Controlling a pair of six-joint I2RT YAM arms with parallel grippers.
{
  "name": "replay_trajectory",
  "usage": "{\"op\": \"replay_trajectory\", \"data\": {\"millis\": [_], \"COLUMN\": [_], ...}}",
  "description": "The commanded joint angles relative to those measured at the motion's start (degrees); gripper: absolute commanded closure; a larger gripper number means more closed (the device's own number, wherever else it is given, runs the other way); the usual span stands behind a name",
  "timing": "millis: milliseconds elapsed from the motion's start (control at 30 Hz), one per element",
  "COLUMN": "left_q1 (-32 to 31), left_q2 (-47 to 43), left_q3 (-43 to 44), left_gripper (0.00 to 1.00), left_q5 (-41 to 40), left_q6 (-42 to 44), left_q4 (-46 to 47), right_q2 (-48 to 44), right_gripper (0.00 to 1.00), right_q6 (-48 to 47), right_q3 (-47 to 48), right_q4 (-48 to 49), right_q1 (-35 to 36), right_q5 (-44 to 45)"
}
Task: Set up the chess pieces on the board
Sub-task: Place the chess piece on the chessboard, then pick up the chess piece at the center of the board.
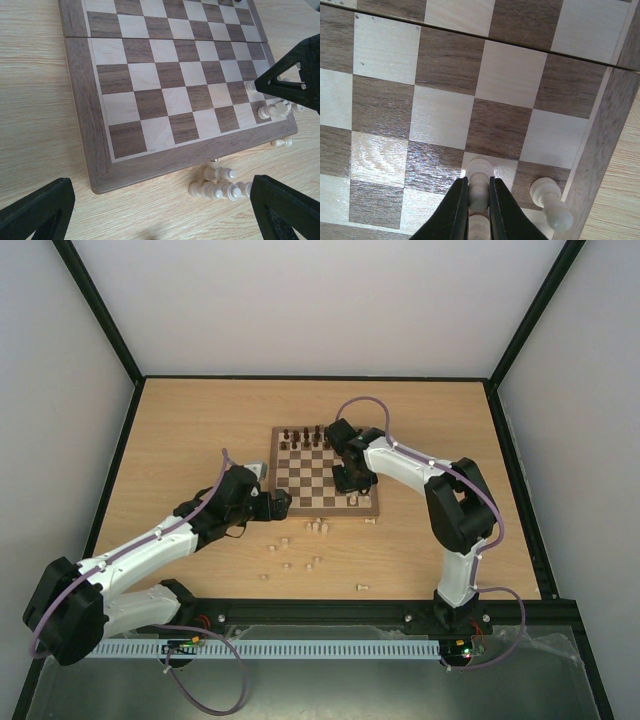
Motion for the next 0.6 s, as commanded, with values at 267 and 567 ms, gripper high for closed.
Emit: {"op": "replay_trajectory", "data": {"millis": [267,567], "left_q1": [-0.91,-1.14], "left_q2": [0.11,-1.01], "left_q3": [0.96,1.91], "left_gripper": [0.01,0.01], "left_q5": [-1.05,-2.14], "left_q6": [-0.16,-0.45], "left_q4": [0.36,-0.92], "right_q2": [-2.69,-8.38], "right_gripper": [0.77,0.71], "right_q6": [-0.83,-1.43], "right_q3": [-1.57,0.46], "right_q4": [-1.15,-0.22], "right_q1": [-0.31,-0.31], "right_q5": [0.55,-0.42]}}
